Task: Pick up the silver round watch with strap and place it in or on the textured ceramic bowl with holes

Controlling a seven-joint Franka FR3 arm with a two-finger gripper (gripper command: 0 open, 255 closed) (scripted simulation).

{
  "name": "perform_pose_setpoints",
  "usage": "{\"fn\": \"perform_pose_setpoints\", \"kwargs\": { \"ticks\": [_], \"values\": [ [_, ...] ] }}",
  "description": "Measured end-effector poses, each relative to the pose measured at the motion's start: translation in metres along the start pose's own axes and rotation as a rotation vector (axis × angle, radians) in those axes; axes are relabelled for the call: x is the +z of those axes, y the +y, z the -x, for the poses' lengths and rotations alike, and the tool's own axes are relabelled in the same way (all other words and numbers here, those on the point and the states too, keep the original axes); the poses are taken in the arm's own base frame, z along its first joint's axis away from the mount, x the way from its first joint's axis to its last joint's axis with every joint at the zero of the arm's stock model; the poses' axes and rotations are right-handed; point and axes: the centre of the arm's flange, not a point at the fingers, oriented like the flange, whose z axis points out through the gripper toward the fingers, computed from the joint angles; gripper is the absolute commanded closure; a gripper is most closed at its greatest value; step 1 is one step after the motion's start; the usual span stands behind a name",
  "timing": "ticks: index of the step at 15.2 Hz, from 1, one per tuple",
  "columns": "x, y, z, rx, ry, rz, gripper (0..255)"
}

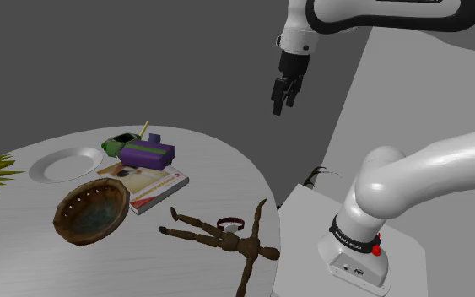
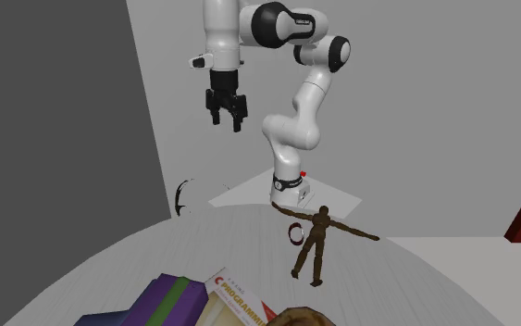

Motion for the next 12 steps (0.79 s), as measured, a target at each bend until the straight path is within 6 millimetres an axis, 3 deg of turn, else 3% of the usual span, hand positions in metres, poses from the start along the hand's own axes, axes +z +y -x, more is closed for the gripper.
{"fn": "perform_pose_setpoints", "kwargs": {
  "ticks": [4, 12],
  "values": [
    [0.02, -0.011, -0.01, -0.069, -0.021, -0.033, 0],
    [0.1, -0.064, -0.037, -0.332, -0.097, -0.157, 0]
  ]
}}
